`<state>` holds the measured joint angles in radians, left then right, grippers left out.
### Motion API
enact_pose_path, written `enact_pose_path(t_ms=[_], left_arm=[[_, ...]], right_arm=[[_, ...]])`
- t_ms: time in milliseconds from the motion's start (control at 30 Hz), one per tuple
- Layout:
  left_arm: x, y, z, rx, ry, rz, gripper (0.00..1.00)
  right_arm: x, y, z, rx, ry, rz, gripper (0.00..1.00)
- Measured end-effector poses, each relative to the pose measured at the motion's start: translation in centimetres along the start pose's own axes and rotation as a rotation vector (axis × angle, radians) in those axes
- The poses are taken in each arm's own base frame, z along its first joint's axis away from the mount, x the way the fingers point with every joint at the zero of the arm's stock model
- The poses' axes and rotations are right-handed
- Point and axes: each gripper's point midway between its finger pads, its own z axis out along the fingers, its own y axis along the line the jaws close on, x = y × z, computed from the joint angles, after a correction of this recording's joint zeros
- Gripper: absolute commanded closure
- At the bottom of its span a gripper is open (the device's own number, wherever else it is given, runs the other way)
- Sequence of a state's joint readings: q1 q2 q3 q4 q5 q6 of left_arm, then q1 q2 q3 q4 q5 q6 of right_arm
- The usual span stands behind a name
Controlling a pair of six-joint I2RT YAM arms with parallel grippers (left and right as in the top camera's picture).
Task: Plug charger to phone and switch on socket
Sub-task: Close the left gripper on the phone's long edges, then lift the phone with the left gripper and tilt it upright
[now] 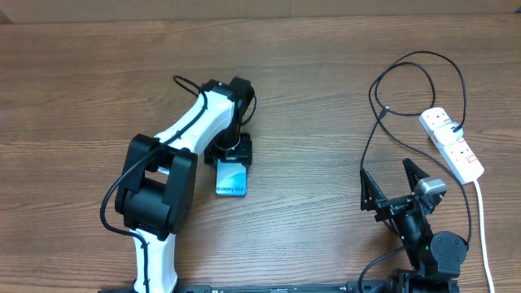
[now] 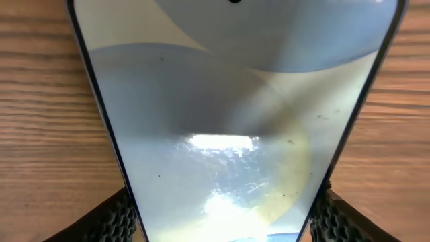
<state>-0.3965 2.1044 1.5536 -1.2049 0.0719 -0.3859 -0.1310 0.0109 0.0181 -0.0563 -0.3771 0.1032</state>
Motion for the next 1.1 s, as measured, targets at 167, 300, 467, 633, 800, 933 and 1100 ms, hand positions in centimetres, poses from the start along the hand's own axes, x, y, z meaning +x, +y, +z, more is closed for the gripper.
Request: enact_pose_path(t_ms=[167, 300, 467, 633, 800, 933, 1100], left_arm=[[-0.4, -1.1, -1.9, 0.051, -0.006, 0.011, 0.60], [0.4, -1.7, -3.0, 0.083, 0.029, 0.024, 0.60], [1.9, -2.0, -4.7, 0.105, 0.092, 0.040, 0.60], [3.2, -2.3, -6.3, 0.158, 0.150, 0.061, 0.63], [4.0, -3.2, -7.9, 0.271, 0.197, 0.072, 0.63], [4.8, -4.2, -9.2, 0.399, 0.253, 0.059, 0.64], [4.9, -5.5, -10.8, 0.565, 0.291, 0.030, 0.63]], right_arm=[[0.0, 0.0, 0.0, 0.000, 0.000, 0.000, 0.00], [0.0, 0.0, 0.0, 0.000, 0.000, 0.000, 0.00], [0.0, 0.0, 0.0, 0.000, 0.000, 0.000, 0.00], [0.0, 0.0, 0.0, 0.000, 0.000, 0.000, 0.00], [0.0, 0.0, 0.0, 0.000, 0.000, 0.000, 0.00], [0.0, 0.0, 0.0, 0.000, 0.000, 0.000, 0.00], [0.0, 0.0, 0.0, 0.000, 0.000, 0.000, 0.00]])
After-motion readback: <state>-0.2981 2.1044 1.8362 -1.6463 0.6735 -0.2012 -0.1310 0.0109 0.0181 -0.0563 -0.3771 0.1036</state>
